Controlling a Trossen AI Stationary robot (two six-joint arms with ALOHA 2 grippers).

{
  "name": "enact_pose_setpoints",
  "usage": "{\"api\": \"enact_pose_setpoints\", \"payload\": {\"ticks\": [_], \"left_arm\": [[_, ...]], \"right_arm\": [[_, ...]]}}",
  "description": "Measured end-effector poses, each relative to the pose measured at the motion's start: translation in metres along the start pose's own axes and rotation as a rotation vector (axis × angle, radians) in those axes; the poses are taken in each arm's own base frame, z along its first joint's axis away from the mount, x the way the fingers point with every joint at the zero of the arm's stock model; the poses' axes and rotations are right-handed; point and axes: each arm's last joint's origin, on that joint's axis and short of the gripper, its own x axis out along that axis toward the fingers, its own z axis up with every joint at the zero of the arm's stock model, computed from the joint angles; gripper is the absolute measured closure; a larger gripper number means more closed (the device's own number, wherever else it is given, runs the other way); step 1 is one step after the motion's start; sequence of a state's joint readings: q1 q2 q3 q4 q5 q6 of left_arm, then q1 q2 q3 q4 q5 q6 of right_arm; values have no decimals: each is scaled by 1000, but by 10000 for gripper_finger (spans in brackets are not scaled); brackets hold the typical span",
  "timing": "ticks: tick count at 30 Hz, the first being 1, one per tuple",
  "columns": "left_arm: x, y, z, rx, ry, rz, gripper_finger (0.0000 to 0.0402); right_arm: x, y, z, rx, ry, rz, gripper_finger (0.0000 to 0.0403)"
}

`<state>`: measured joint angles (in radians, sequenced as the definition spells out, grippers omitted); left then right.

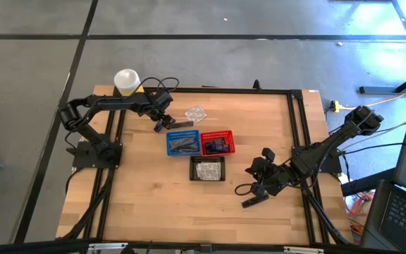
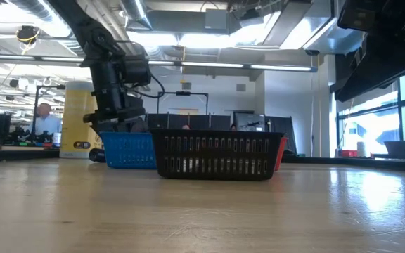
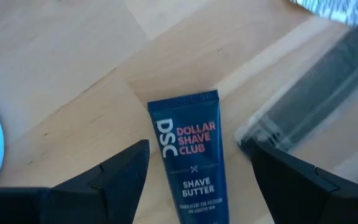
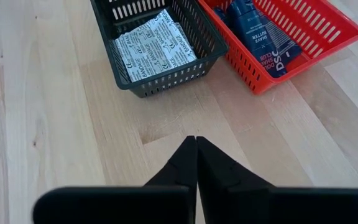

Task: Pick & Place Travel size toiletries
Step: Put the blue shaver cream into the red bin

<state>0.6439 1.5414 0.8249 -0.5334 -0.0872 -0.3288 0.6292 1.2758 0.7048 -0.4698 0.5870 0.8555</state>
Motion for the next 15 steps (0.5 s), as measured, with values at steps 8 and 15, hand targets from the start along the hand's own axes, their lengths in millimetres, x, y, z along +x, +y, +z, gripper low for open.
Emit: {"api": "enact_pose_setpoints", "payload": {"ticks": [8,15], "left_arm": [[0,3,-1,-3,34,-46,125],[7,0,-2,3,42,0,126]], "right_arm": [[0,0,0,-2,-1,1,393],[0,0,0,0,-4,4,395]]}}
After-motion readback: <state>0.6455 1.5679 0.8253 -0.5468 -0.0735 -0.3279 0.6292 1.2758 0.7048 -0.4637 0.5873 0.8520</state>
